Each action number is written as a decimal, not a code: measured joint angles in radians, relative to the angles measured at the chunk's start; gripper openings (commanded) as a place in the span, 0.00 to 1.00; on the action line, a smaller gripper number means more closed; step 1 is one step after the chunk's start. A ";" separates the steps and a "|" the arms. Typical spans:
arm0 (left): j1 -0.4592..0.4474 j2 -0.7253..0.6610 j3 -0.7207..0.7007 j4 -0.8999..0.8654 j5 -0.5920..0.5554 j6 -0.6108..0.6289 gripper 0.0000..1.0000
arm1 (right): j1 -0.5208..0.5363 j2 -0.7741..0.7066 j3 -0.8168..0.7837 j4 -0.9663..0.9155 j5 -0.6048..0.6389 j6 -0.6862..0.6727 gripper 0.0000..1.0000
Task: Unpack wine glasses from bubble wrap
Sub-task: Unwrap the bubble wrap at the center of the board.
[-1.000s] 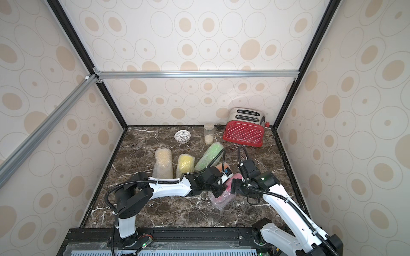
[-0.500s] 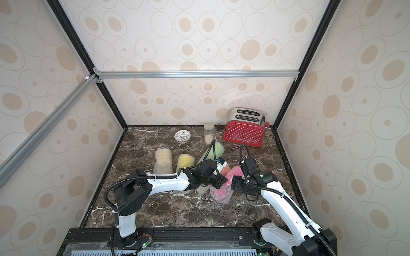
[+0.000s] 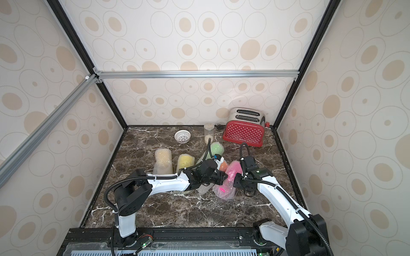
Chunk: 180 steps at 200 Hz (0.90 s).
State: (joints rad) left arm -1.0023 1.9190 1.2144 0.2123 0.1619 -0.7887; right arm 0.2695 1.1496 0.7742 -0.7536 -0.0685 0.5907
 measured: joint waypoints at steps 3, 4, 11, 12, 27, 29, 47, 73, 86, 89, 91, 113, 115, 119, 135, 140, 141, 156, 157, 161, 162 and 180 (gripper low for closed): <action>-0.001 0.000 0.000 0.002 -0.003 -0.002 0.00 | -0.004 0.000 -0.003 0.002 0.001 0.006 0.38; -0.002 0.000 -0.001 0.003 -0.005 -0.003 0.00 | -0.005 0.000 -0.003 0.003 0.002 0.006 0.37; -0.003 0.000 -0.002 0.007 -0.010 -0.007 0.00 | -0.014 0.001 -0.008 0.010 0.005 0.005 0.35; -0.003 0.000 -0.002 0.008 -0.010 -0.008 0.00 | -0.015 0.001 -0.008 0.011 0.005 0.003 0.34; -0.004 0.000 -0.002 0.015 -0.015 -0.014 0.00 | -0.028 0.001 -0.018 0.032 0.008 -0.005 0.29; -0.004 0.000 -0.002 0.016 -0.016 -0.015 0.00 | -0.029 0.002 -0.019 0.036 0.008 -0.007 0.28; -0.005 0.000 -0.002 0.019 -0.019 -0.022 0.00 | -0.031 0.011 -0.023 0.063 0.006 -0.024 0.22; -0.005 0.000 -0.003 0.019 -0.034 -0.029 0.00 | -0.035 0.029 -0.025 0.126 -0.008 -0.061 0.11; -0.005 0.000 -0.004 0.020 -0.037 -0.031 0.04 | -0.036 0.046 -0.025 0.158 -0.018 -0.082 0.05; -0.005 0.000 -0.004 0.020 -0.037 -0.031 0.06 | -0.037 0.050 -0.025 0.164 -0.020 -0.091 0.05; -0.005 0.000 -0.004 0.020 -0.037 -0.031 0.07 | -0.037 0.053 -0.025 0.168 -0.023 -0.089 0.04; -0.005 0.002 0.000 0.011 -0.032 -0.029 0.20 | -0.040 0.090 -0.024 0.206 -0.050 -0.133 0.00; -0.005 0.002 0.002 0.008 -0.031 -0.029 0.22 | -0.040 0.092 -0.024 0.208 -0.054 -0.138 0.00; -0.005 0.005 0.007 0.000 -0.030 -0.027 0.26 | -0.041 0.096 -0.024 0.213 -0.058 -0.145 0.00; -0.005 0.019 0.045 -0.049 -0.029 -0.012 0.43 | -0.042 0.101 -0.024 0.229 -0.086 -0.182 0.00; -0.005 0.022 0.057 -0.062 -0.027 -0.010 0.46 | -0.042 0.101 -0.024 0.232 -0.094 -0.192 0.00; -0.005 0.022 0.060 -0.066 -0.028 -0.006 0.46 | -0.042 0.101 -0.024 0.233 -0.097 -0.196 0.00; -0.002 0.023 0.077 -0.089 -0.029 0.005 0.49 | -0.042 0.101 -0.019 0.239 -0.123 -0.231 0.00; -0.001 0.023 0.079 -0.090 -0.028 0.005 0.50 | -0.042 0.101 -0.018 0.239 -0.124 -0.232 0.00; 0.001 0.023 0.081 -0.095 -0.027 0.008 0.50 | -0.042 0.101 -0.017 0.240 -0.130 -0.240 0.00; 0.002 0.023 0.082 -0.096 -0.027 0.009 0.50 | -0.042 0.101 -0.016 0.240 -0.131 -0.241 0.00; 0.010 0.023 0.084 -0.104 -0.013 0.023 0.52 | -0.042 0.101 -0.015 0.246 -0.155 -0.269 0.00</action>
State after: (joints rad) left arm -0.9920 1.9423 1.2984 0.1085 0.1486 -0.7654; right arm 0.2279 1.2507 0.7593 -0.5072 -0.2237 0.3218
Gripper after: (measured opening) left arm 0.507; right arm 0.041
